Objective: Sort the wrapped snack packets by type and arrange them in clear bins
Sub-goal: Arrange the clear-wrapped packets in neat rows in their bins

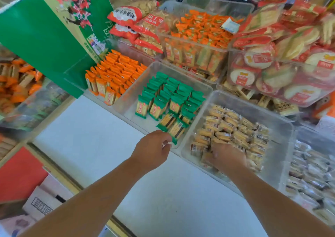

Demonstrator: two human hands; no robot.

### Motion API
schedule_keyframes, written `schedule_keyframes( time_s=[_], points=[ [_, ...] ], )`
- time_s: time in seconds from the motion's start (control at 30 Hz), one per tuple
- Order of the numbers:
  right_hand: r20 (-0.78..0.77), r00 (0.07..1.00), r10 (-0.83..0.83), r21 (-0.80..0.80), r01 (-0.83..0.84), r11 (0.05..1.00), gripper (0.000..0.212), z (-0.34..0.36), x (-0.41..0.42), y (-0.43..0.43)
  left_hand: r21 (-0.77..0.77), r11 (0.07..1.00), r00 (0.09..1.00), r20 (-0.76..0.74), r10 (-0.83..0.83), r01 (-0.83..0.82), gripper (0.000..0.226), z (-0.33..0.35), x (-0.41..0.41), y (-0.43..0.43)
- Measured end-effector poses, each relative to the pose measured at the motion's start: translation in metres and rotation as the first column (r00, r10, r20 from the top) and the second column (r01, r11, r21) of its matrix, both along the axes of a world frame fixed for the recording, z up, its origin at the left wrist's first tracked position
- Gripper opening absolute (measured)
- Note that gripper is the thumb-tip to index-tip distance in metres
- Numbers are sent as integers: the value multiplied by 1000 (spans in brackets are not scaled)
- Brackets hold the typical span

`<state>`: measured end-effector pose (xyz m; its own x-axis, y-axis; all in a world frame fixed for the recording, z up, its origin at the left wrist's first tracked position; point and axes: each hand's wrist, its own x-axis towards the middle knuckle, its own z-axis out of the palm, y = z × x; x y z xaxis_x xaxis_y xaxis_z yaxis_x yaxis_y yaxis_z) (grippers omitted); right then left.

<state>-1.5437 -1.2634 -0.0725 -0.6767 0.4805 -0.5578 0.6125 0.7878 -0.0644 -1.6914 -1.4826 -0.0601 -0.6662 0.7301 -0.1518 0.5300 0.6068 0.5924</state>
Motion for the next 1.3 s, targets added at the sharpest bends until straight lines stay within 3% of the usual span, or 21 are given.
schedule_keyframes(
  time_s=[0.23,0.5,0.63,0.83,0.93,1.0,1.13,1.3],
  points=[
    [15,994,-105,-8,105,994,30,9,1,-10,-5,1000,1000,-15,-27,27,21,6,-8,-20],
    [-325,912,-248,-164,204,965,30,61,-41,-29,-25,999,999,-3,-36,36,27,16,-34,-31],
    [-446,837,-318,-279,208,938,23,80,-58,-38,-139,990,1000,26,-2,6,35,20,-65,-14],
    [-610,788,-87,-89,41,995,16,59,-83,-26,-389,917,990,138,-41,92,45,-8,-107,35],
    [-709,703,60,27,-57,998,18,31,-98,-11,-488,854,975,205,-88,179,39,-33,-121,52],
    [-715,695,83,43,-75,996,15,17,-107,-6,-526,811,962,224,-157,255,30,-47,-127,61],
    [-730,683,28,-41,-84,996,16,5,-119,3,-491,831,949,289,-129,262,25,-60,-129,70],
    [-732,680,-31,-104,-66,992,18,1,-130,17,-397,906,950,311,-20,149,19,-73,-129,71]
  ],
)
